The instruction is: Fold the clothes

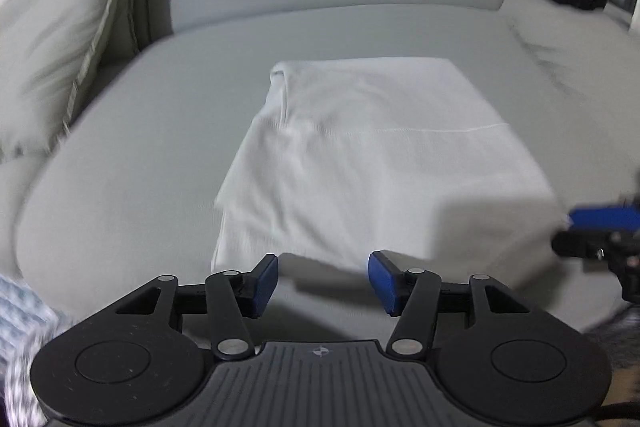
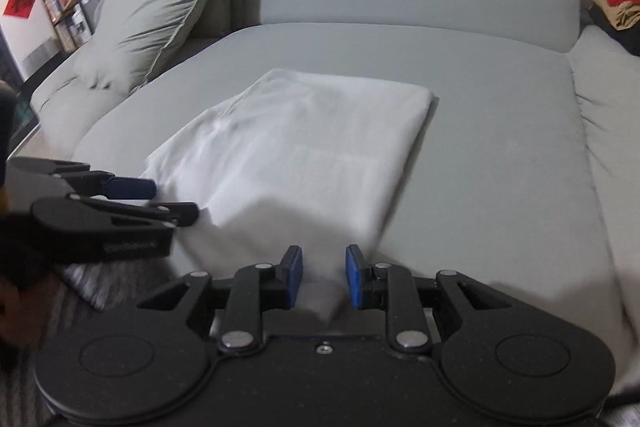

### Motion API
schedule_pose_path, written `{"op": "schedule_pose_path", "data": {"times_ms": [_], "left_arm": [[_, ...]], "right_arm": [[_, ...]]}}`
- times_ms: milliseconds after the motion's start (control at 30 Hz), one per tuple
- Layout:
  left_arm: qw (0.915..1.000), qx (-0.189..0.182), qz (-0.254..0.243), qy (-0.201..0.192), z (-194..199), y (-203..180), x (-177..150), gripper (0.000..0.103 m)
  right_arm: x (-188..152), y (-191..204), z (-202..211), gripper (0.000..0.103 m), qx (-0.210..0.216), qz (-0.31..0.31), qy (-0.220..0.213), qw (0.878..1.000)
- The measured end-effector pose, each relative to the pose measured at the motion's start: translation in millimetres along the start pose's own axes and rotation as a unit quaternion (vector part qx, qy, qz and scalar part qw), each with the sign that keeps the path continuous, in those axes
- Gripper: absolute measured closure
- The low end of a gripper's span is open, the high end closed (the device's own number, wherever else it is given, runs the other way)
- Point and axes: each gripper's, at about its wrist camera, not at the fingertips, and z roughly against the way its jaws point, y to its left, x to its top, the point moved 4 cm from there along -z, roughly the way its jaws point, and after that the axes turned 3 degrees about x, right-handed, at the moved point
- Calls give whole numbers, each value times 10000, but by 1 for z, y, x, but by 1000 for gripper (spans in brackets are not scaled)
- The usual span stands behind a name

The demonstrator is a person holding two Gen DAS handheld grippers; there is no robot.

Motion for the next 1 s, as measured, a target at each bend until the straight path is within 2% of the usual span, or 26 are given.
{"op": "schedule_pose_path", "data": {"times_ms": [67, 100, 133, 167, 300, 333, 433, 500, 633, 767, 867, 933, 1000], "left_arm": [[9985, -234, 437, -233, 13, 18, 3, 49], [9970, -229, 610, -424, 20, 25, 2, 46], [9955, -147, 744, -563, 23, 33, 6, 40], [9937, -72, 878, -695, 25, 41, 10, 38], [9858, -231, 1448, -821, 14, 70, 31, 33], [9841, -349, 1599, -697, 6, 78, 37, 33], [9793, -744, 1861, -274, -19, 92, 52, 33], [9738, -988, 2050, -29, -33, 95, 57, 33], [9586, -1386, 2460, 378, -51, 97, 54, 35], [9403, -1896, 2766, 579, -66, 104, 55, 36], [9328, -2132, 2820, 699, -71, 104, 56, 36], [9278, -2361, 2779, 795, -74, 102, 57, 38], [9279, -2579, 2516, 960, -78, 91, 59, 39]], "right_arm": [[-3, -7, 13, 76, 203, -210, 78, 9995], [0, -10, 13, 74, 290, -386, 5, 9988], [3, -14, 14, 67, 377, -561, -68, 9977], [6, -17, 15, 59, 463, -736, -141, 9961], [18, -31, 19, 42, 808, -1431, -433, 9855], [21, -34, 20, 38, 893, -1603, -506, 9817], [29, -44, 20, 37, 1149, -2106, -681, 9684], [31, -48, 8, 37, 1246, -2335, -635, 9622], [32, -58, -14, 37, 1375, -2761, -581, 9495], [28, -72, -25, 42, 1522, -3201, -555, 9334], [27, -82, -33, 49, 1615, -3482, -535, 9218], [29, -85, -35, 52, 1605, -3464, -525, 9228], [32, -89, -38, 53, 1595, -3446, -516, 9237]]}}
